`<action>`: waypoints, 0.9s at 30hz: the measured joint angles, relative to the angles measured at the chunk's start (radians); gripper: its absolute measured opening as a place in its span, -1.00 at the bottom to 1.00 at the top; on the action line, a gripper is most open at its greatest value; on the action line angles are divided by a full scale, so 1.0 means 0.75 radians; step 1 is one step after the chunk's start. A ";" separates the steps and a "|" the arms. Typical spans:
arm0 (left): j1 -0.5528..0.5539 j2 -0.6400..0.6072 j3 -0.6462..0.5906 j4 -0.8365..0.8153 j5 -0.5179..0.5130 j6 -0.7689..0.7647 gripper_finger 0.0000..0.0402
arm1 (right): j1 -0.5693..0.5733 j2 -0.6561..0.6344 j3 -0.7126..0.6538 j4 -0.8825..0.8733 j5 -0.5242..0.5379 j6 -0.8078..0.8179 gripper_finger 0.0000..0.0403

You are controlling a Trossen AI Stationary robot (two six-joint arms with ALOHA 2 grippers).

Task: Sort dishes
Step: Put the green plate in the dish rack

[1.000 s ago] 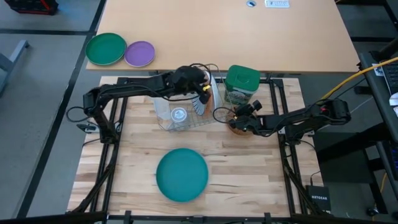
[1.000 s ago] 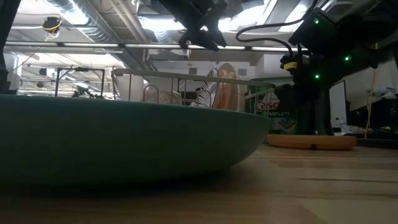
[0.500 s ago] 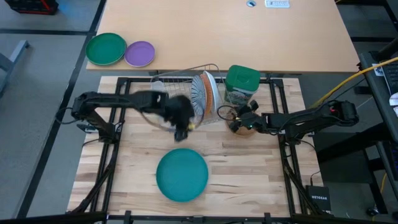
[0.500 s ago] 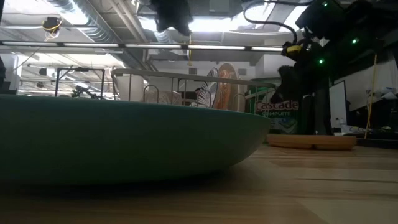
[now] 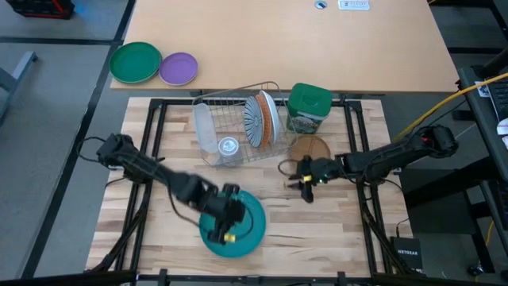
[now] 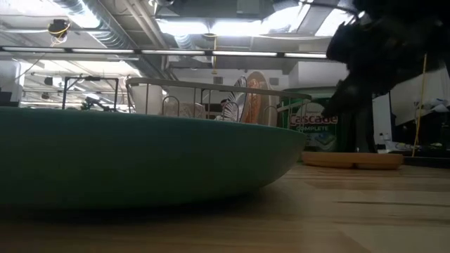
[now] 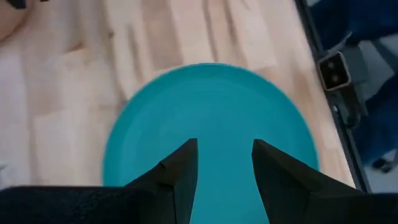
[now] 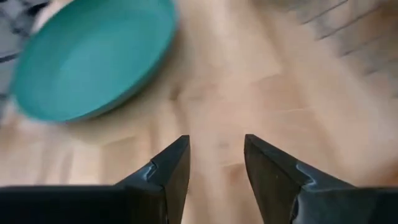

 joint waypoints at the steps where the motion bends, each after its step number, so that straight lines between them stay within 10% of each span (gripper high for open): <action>1: -0.032 0.023 0.000 0.019 -0.009 -0.001 -0.30 | 0.038 0.000 0.000 0.003 0.004 0.042 -0.22; 27: -0.481 0.468 0.000 0.113 -0.314 -0.263 -0.30 | 0.706 0.001 0.000 0.375 0.585 0.382 -0.22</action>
